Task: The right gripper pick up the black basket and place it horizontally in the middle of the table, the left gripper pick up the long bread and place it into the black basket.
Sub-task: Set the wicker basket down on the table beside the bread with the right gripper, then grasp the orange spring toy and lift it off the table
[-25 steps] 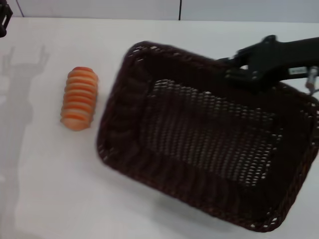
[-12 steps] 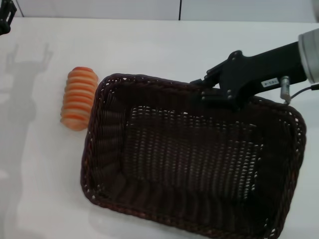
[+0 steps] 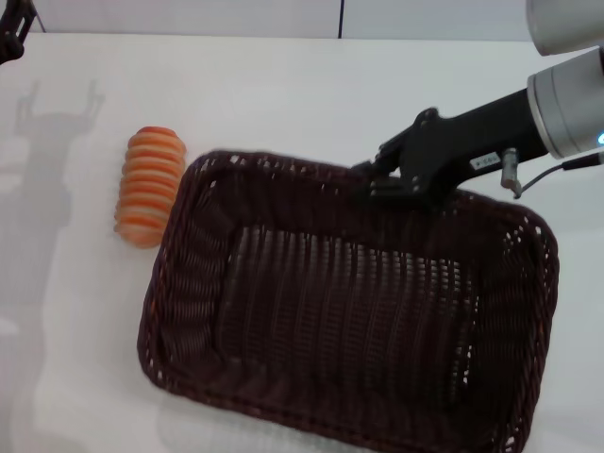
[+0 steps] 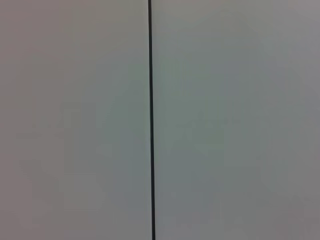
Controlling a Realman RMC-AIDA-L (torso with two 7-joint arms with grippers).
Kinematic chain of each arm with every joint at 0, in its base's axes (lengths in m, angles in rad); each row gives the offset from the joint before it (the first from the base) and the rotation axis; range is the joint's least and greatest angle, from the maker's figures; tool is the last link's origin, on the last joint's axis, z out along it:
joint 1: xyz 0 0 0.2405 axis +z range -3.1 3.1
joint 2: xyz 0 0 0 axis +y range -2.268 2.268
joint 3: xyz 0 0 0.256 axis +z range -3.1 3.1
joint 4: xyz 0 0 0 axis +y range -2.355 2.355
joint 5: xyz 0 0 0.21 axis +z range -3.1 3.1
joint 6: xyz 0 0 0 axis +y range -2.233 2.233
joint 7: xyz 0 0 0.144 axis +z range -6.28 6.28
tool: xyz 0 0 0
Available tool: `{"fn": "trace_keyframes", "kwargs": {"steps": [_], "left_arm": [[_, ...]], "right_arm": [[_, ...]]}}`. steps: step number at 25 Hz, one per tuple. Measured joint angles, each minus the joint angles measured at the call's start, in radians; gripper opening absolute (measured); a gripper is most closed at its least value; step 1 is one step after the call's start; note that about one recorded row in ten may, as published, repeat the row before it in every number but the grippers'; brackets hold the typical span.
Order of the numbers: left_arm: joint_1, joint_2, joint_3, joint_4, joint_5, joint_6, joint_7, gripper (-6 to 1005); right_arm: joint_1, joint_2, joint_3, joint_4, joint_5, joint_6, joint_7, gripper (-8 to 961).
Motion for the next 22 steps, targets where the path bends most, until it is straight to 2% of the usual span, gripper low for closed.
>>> {"fn": "trace_keyframes", "kwargs": {"steps": [2,5,10,13,15,17,20,22], "left_arm": [[0.0,0.0,0.0,0.0,0.0,0.0,0.0,830],[0.001,0.0,0.0,0.0,0.0,0.0,0.0,829],[-0.002,0.001,-0.001,0.0,0.0,0.0,0.0,829],[-0.003,0.001,-0.001,0.0,0.0,0.0,0.0,828],[-0.004,0.001,-0.002,0.0,0.0,0.0,0.0,828],[-0.004,0.004,-0.002,-0.001,0.0,-0.002,0.0,828],[-0.004,0.004,-0.002,-0.001,0.0,-0.002,0.0,827],[-0.004,0.005,-0.001,-0.001,0.0,-0.008,0.0,827]], "right_arm": [[-0.033,0.001,-0.013,-0.048,-0.006,0.045,0.0,180],[-0.041,0.001,-0.012,-0.06,-0.007,0.056,0.001,177],[-0.045,0.002,-0.016,-0.064,-0.001,0.092,-0.005,399],[-0.067,0.008,-0.024,-0.098,0.015,0.166,-0.006,526],[-0.127,0.009,-0.051,-0.146,0.054,0.294,-0.012,610],[-0.212,0.01,-0.107,-0.193,0.13,0.489,-0.044,677],[-0.349,0.009,-0.256,-0.248,0.361,0.902,-0.227,778],[-0.402,0.009,-0.343,-0.26,0.55,1.134,-0.427,810]]}}
